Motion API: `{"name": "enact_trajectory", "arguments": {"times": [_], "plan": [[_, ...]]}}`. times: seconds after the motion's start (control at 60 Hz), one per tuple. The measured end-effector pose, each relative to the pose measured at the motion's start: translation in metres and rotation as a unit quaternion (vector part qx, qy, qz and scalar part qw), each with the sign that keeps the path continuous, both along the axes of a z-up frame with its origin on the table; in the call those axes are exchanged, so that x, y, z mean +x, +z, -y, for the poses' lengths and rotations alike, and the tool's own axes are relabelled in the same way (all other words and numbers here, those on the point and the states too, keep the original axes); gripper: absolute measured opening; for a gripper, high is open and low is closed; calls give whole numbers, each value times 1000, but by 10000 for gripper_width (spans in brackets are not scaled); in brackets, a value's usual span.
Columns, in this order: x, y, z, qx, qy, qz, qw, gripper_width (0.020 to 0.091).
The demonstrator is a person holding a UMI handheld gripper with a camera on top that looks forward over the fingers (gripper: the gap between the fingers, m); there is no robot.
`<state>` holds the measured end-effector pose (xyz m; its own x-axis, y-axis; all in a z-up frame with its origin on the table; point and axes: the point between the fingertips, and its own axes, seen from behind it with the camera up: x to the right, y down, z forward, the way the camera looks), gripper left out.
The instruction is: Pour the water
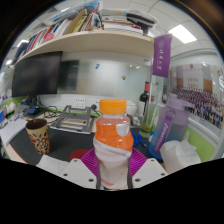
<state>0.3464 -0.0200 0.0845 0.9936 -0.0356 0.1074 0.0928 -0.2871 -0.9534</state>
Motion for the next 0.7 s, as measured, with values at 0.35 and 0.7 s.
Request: {"name": "enact_trajectory", "arguments": {"times": [0.35, 0.7], "plan": [[-88, 63, -34, -41, 136, 396, 907, 355], [-117, 73, -64, -83, 184, 697, 688, 356]]}}
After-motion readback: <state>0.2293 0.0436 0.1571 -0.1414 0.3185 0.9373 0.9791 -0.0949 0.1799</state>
